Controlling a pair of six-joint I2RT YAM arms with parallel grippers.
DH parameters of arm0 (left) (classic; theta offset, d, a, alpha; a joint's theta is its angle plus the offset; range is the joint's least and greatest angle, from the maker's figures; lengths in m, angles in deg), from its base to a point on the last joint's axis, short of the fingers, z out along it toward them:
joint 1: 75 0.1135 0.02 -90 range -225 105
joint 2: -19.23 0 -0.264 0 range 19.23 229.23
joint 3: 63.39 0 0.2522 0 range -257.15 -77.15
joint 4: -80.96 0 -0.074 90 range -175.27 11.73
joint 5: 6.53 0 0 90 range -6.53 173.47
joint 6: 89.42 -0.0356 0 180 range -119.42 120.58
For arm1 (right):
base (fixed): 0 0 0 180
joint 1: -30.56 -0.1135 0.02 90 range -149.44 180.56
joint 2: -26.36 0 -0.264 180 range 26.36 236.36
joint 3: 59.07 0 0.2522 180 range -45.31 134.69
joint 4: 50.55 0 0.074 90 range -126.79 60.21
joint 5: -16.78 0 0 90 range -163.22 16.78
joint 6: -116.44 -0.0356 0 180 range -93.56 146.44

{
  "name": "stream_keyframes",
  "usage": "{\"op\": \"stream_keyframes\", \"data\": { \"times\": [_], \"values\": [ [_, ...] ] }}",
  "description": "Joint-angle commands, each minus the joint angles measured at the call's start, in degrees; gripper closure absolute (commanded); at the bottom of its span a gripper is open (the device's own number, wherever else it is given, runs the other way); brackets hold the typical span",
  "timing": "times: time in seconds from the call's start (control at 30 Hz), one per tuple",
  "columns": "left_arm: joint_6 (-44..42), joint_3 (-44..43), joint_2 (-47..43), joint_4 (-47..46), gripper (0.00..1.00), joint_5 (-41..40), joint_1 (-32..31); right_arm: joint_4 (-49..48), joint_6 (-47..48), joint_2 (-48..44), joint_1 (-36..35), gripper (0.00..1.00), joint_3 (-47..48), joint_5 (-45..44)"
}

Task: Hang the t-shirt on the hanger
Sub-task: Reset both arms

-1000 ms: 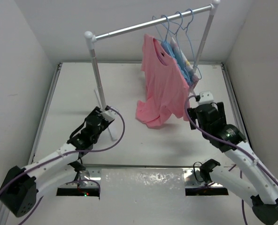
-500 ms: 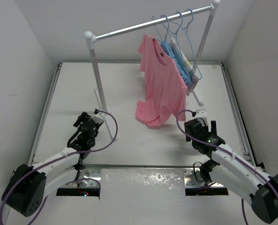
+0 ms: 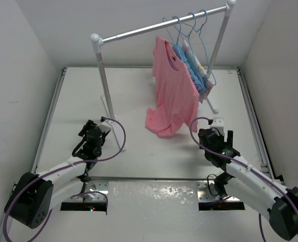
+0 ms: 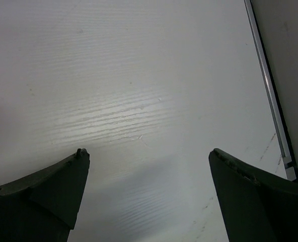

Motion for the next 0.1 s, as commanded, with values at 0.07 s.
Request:
{"op": "stream_keyframes", "data": {
  "times": [0.07],
  "values": [
    [0.69,-2.06,0.48,-2.99,0.39,1.6,0.77,-2.42,-0.75,0.52,0.18,0.01,0.31,-2.76]
  ]
}}
